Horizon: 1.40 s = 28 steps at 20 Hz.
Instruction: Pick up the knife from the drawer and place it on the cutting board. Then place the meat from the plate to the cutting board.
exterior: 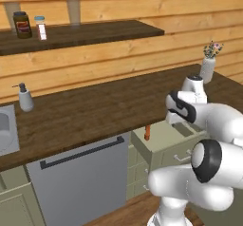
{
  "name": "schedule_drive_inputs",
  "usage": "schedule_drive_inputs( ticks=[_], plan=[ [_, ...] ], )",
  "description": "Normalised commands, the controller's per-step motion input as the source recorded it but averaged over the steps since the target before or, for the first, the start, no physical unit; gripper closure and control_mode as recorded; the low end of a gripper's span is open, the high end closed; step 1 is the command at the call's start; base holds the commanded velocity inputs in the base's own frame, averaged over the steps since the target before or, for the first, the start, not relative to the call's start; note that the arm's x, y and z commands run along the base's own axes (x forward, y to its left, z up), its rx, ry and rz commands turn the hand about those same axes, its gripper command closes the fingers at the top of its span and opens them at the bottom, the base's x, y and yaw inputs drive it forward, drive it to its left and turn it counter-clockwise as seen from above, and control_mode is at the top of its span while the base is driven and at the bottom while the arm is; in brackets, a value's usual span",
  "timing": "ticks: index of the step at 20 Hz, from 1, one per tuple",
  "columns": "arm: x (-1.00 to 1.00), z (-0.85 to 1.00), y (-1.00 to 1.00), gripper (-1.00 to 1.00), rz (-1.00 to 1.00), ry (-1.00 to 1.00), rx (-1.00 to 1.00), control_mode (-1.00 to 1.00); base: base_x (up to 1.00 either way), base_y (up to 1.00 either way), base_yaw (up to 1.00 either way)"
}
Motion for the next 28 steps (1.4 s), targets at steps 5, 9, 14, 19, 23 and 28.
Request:
schedule_drive_inputs(
  ticks=[5, 9, 14, 19, 23, 28],
  plan=[
    [0.92, -0.78, -0.25, -1.00, 0.09, 0.01, 0.04, -1.00, 0.00, 0.00, 0.00],
    [0.94, -0.51, -0.23, -1.00, 0.04, 0.05, 0.02, -1.00, 0.00, 0.00, 0.00],
    [0.64, -0.64, -0.01, -1.00, 0.00, 0.04, 0.00, -1.00, 0.00, 0.00, 0.00],
    [0.37, -0.68, 0.00, -1.00, 0.00, 0.05, 0.00, -1.00, 0.00, 0.00, 0.00],
    [0.17, -0.55, -0.04, -1.00, 0.05, 0.08, 0.03, -1.00, 0.00, 0.00, 0.00],
    [0.02, -0.48, -0.08, -1.00, 0.07, 0.09, 0.00, -1.00, 0.00, 0.00, 0.00]
  ],
)
